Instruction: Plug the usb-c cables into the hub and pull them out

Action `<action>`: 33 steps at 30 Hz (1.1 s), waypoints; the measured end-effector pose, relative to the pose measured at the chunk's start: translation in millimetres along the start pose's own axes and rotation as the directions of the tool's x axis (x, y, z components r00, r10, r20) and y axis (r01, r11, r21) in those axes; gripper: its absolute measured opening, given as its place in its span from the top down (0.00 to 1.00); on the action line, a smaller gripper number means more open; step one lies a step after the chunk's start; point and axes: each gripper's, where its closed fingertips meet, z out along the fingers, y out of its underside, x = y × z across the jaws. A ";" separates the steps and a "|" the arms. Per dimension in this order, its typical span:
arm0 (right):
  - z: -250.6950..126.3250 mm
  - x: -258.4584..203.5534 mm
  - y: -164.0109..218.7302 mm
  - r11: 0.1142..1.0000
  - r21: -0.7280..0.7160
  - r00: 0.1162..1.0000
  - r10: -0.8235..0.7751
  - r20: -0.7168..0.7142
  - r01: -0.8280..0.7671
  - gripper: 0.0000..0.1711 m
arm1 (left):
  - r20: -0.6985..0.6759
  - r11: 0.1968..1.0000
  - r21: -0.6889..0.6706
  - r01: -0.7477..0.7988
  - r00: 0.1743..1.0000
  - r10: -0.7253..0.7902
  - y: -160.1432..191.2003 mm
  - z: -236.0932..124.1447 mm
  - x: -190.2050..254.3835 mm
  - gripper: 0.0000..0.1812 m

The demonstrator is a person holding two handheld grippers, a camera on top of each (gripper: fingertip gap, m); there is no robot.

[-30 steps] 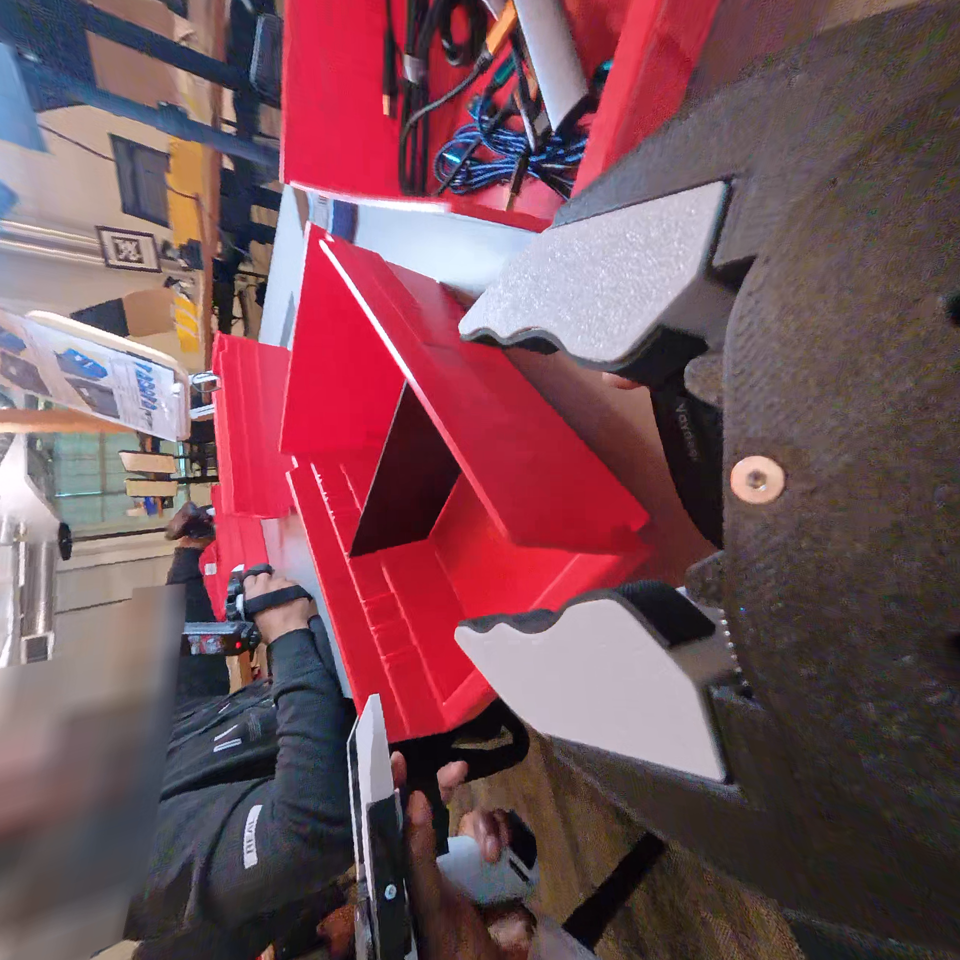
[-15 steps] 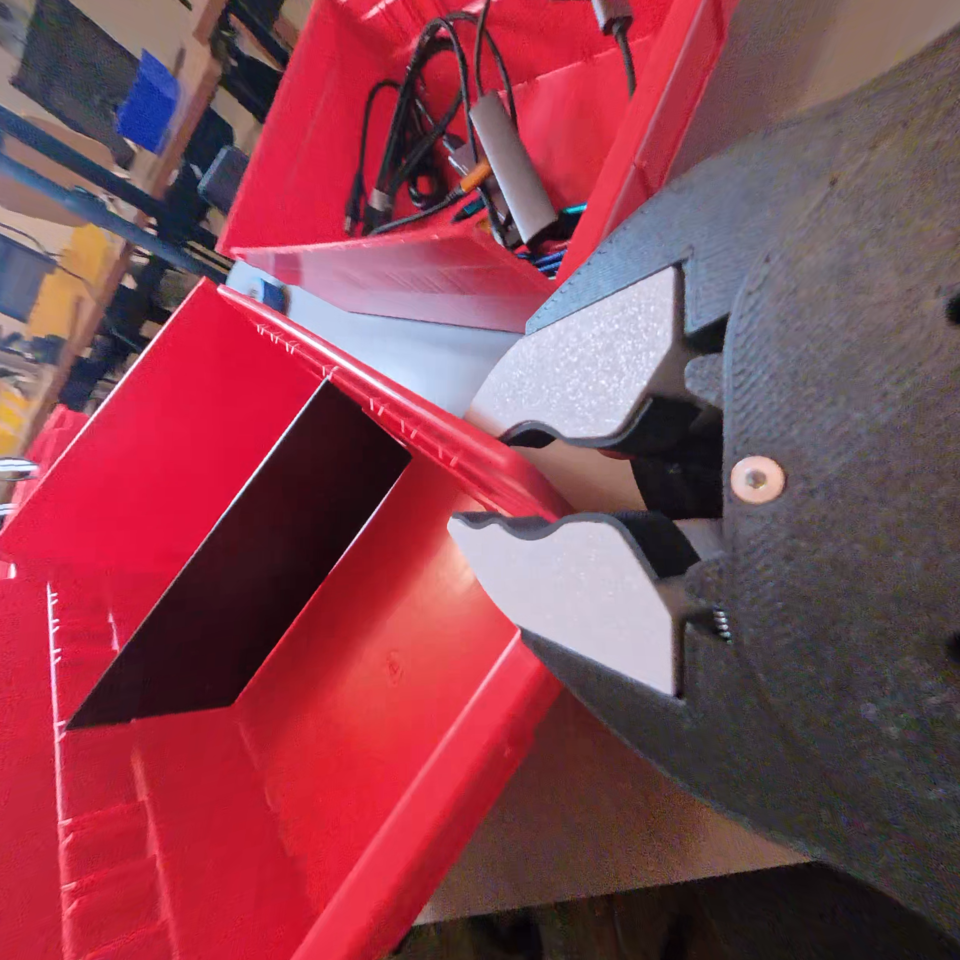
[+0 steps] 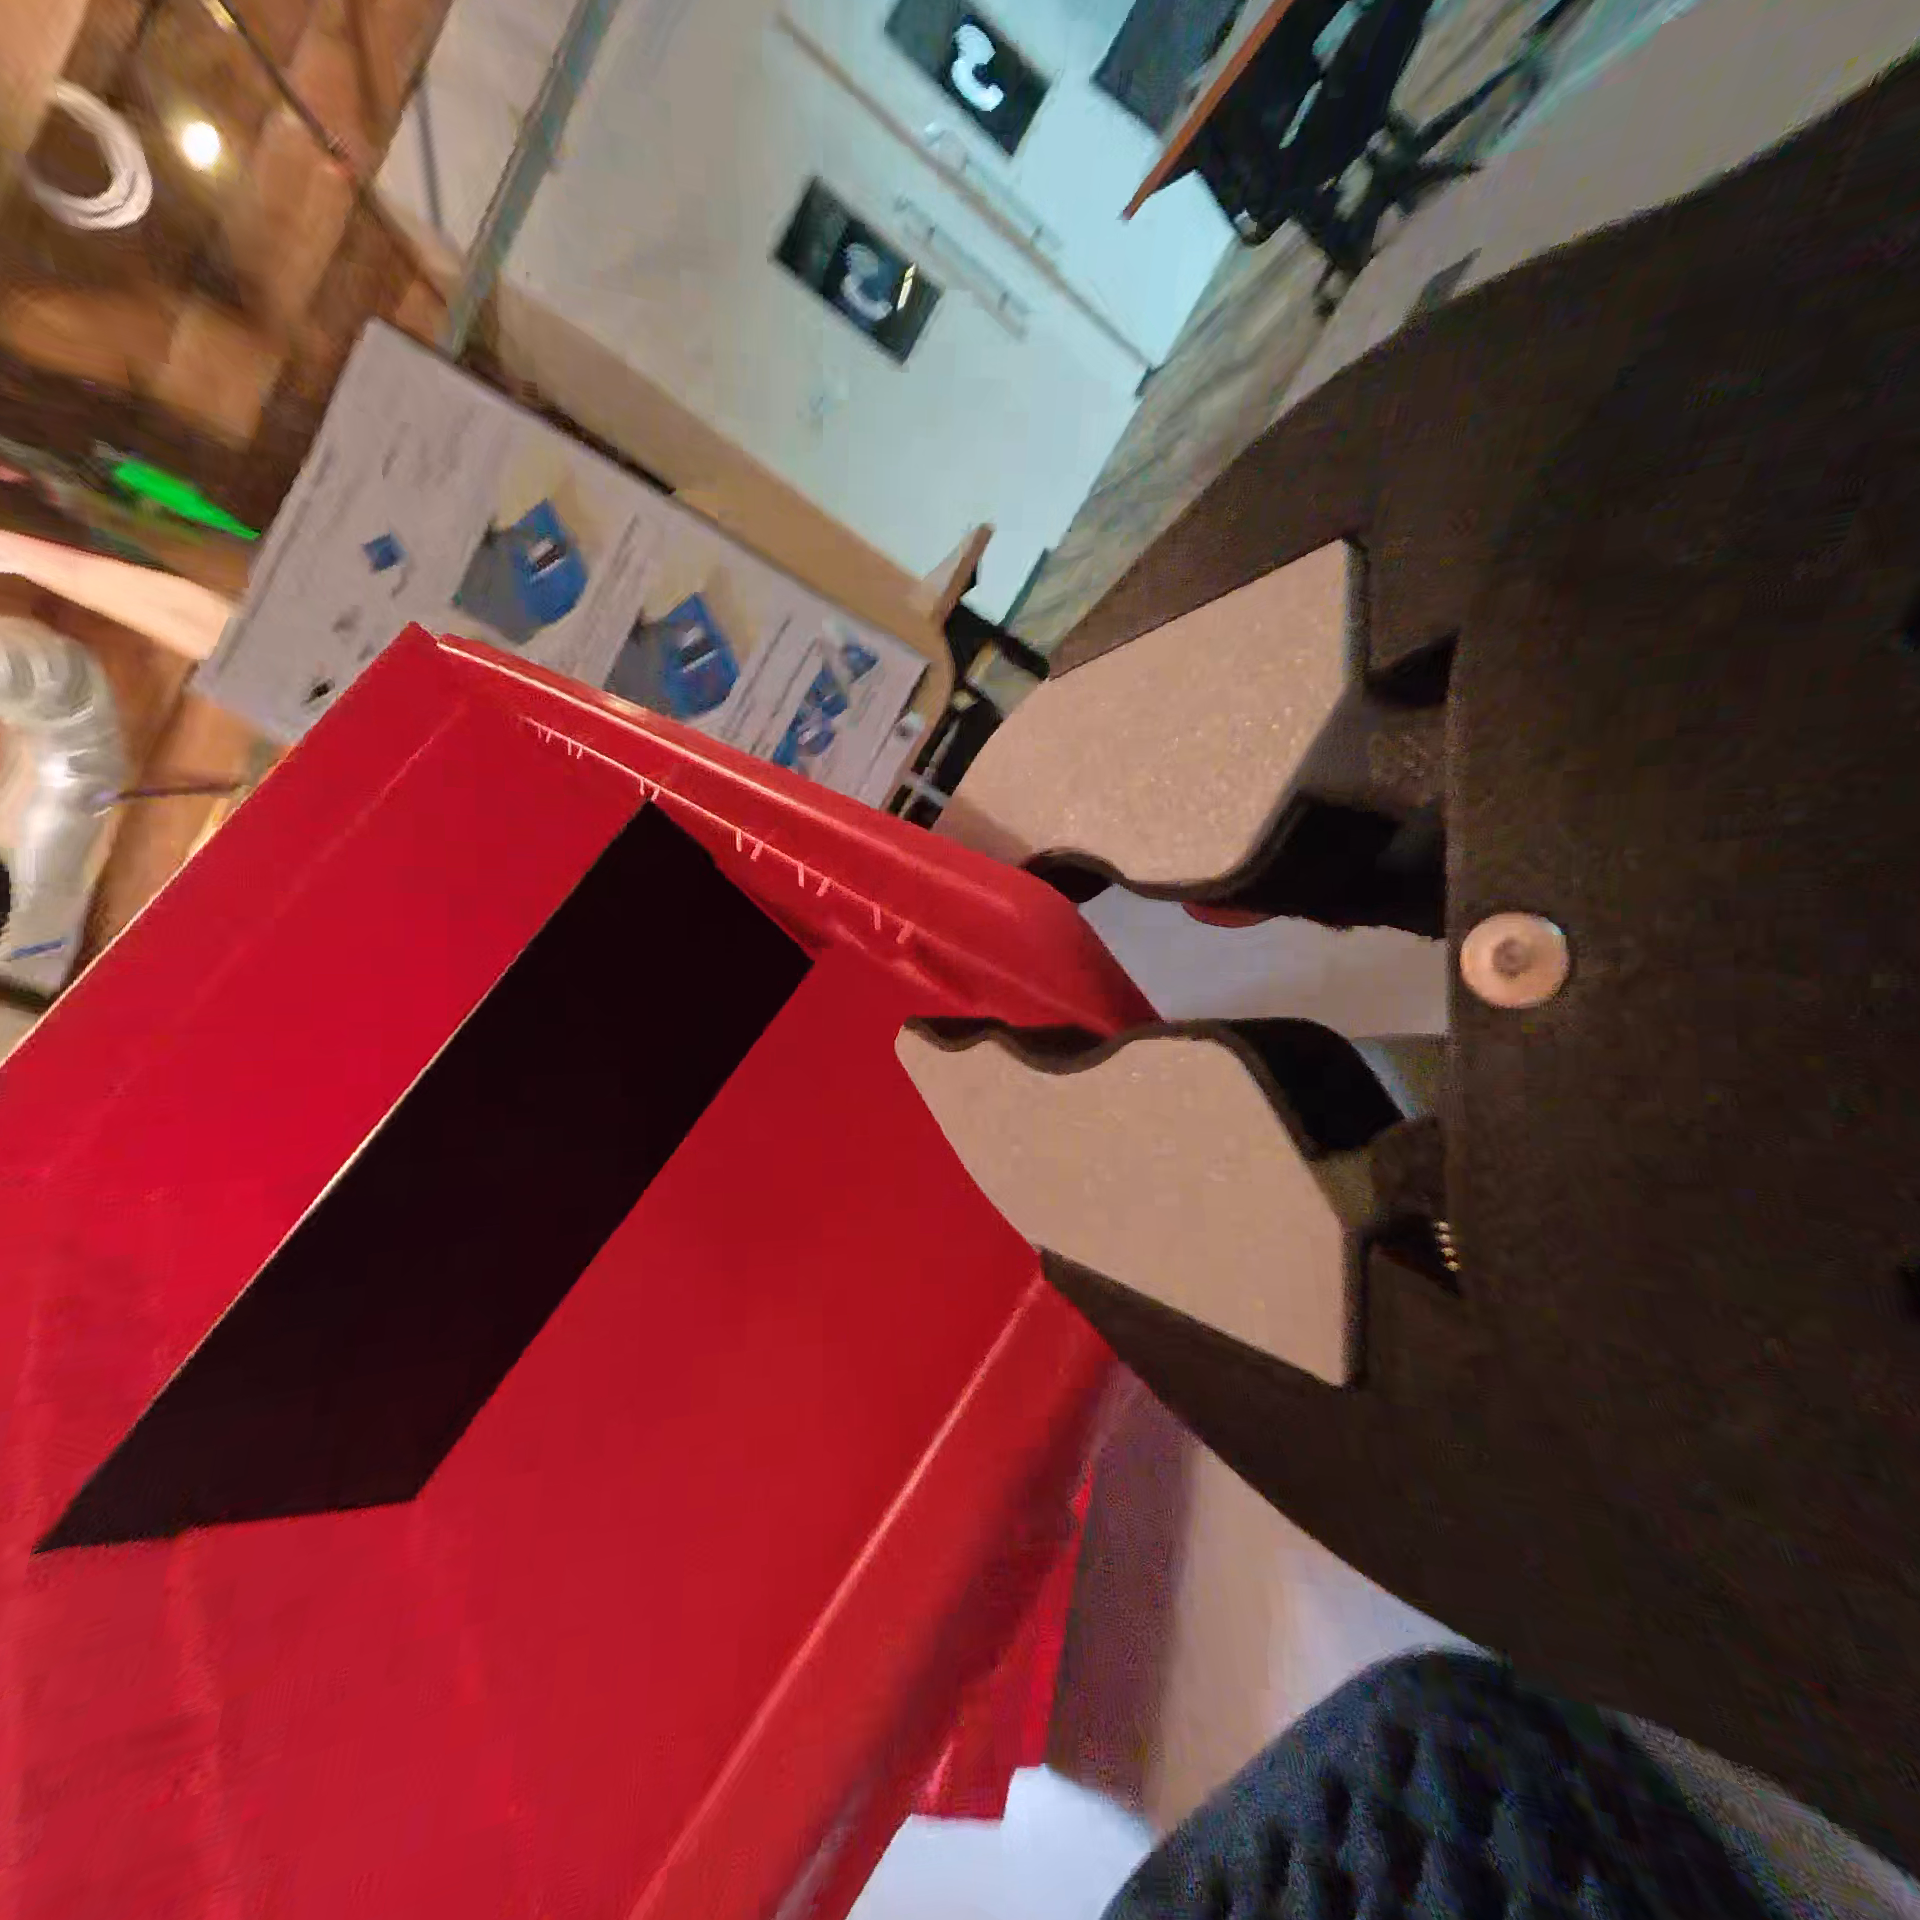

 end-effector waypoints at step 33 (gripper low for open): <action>-61.9 137.5 120.9 0.976 -0.155 0.988 0.153 -0.029 -0.156 0.72 | -0.557 0.651 -0.647 -0.396 0.829 -0.049 201.5 43.9 122.0 0.68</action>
